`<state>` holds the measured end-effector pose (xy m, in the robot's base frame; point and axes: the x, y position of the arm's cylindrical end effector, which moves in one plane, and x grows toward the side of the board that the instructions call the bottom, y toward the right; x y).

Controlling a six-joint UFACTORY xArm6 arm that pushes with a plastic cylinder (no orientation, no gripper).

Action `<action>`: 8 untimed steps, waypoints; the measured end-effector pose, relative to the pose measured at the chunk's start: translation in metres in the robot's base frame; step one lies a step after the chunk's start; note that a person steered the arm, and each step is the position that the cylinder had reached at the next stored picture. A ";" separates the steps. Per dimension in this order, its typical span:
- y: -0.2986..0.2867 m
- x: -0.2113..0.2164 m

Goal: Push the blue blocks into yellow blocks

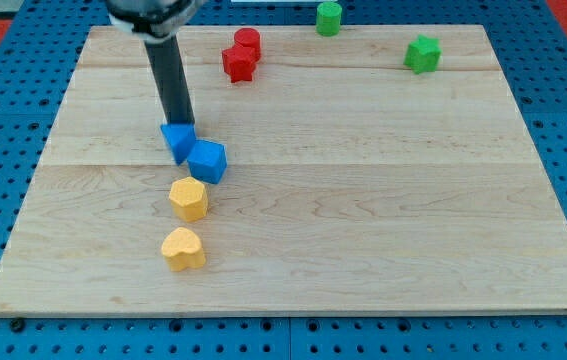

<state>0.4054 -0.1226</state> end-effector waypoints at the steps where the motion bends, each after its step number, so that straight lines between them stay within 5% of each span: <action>1: 0.005 0.058; 2: 0.005 0.063; 4: 0.035 0.007; 6: 0.043 0.080; 7: 0.047 0.061; 8: 0.053 -0.002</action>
<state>0.4034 -0.0692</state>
